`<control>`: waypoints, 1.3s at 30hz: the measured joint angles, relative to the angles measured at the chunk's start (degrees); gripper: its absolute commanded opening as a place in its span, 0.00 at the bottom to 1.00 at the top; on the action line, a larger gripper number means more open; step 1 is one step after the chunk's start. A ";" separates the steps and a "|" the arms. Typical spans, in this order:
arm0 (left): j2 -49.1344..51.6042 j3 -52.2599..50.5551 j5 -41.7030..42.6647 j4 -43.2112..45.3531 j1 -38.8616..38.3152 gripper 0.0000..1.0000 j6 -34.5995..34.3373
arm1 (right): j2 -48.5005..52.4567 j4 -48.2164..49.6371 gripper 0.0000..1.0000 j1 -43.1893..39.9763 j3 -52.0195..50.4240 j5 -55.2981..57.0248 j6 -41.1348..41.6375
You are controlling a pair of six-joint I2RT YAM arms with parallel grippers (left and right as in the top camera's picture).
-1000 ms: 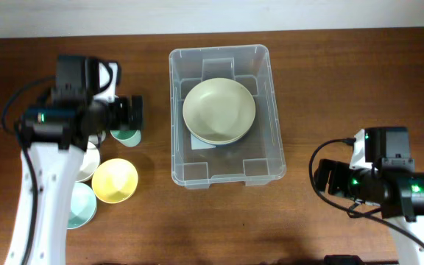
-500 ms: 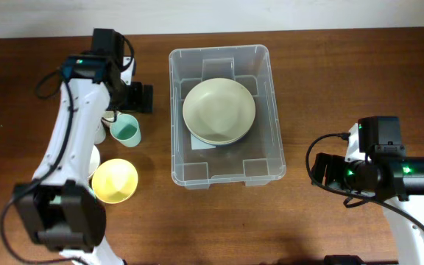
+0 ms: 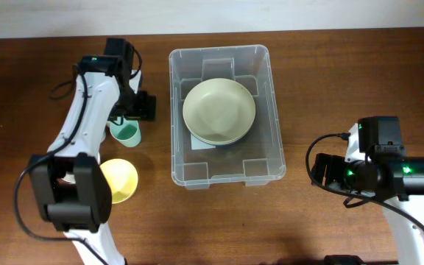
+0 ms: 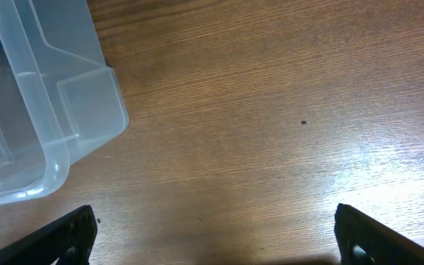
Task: Pack container
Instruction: 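Grasp the green cup with the left gripper and carry it into the bin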
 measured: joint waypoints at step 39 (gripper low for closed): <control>6.62 9.29 0.35 -13.27 -1.31 0.01 -0.83 | 0.04 0.35 0.99 0.00 -0.02 0.46 -0.02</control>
